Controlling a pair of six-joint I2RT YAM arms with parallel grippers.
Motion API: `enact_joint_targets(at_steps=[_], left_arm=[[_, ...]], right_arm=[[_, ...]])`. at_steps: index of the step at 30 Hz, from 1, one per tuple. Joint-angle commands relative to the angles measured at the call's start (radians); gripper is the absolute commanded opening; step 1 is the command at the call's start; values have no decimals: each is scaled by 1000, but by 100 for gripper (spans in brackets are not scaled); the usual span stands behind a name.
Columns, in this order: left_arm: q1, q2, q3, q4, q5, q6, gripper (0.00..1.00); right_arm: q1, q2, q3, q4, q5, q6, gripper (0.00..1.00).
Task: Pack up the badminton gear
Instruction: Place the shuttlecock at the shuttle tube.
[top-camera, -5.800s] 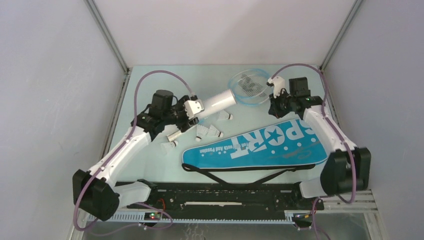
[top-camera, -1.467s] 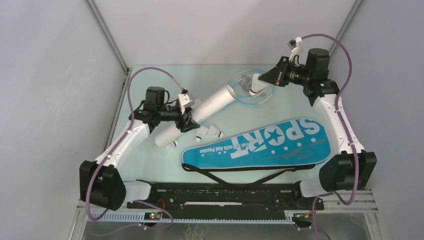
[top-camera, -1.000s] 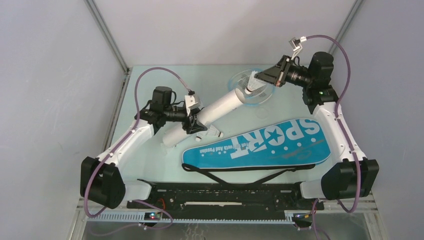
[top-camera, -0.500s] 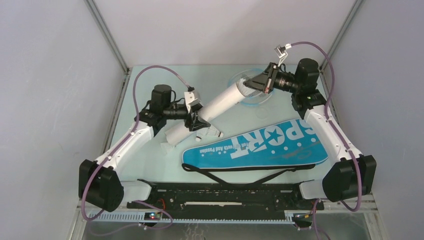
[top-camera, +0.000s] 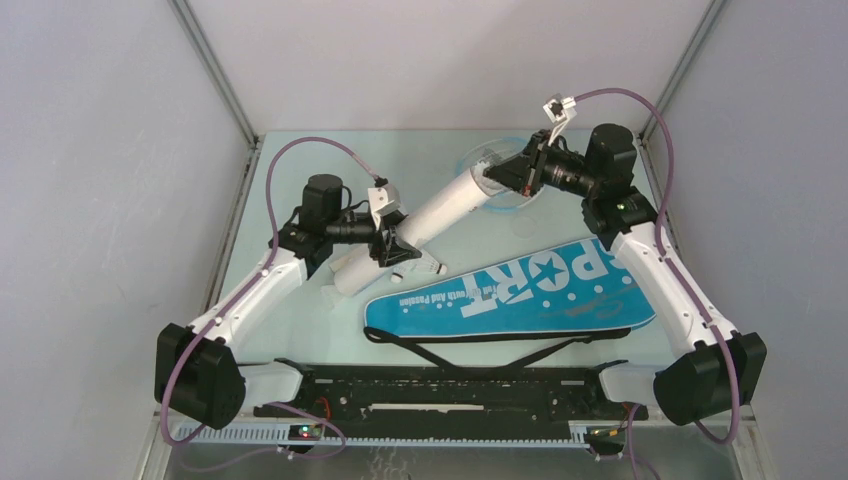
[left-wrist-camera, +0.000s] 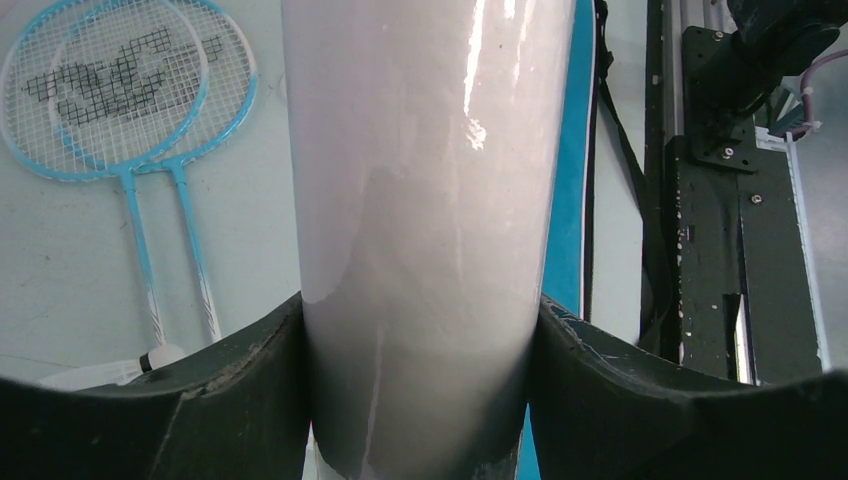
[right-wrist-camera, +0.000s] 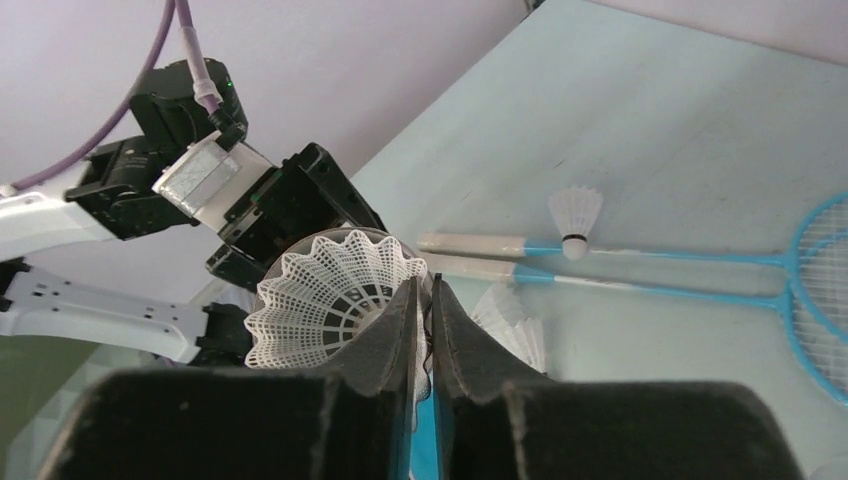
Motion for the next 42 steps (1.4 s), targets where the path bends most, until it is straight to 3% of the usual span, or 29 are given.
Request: enact_joint_targets(at_steps=[1, 14, 23, 29, 32, 35, 39, 42], left_arm=[[-9, -36, -15, 110, -13, -32, 8], [-9, -39, -23, 70, 7, 47, 8], [-10, -43, -21, -1, 7, 127, 8], [-10, -54, -26, -36, -6, 188, 8], [-9, -56, -23, -50, -11, 198, 8], [-9, -58, -23, -60, -11, 201, 8], [-10, -60, -19, -75, -4, 209, 8], [-10, -62, -18, -83, -2, 216, 8]], right_arm=[[64, -16, -1, -87, 4, -83, 20], [22, -61, 53, -183, 13, -155, 67], [12, -92, 116, -289, -11, -242, 81], [2, -118, 156, -369, -7, -330, 80], [9, -128, 194, -460, -45, -431, 79], [43, -129, 246, -617, -82, -606, 83], [121, -125, 265, -721, -35, -733, 92], [191, -105, 276, -759, 43, -786, 93]])
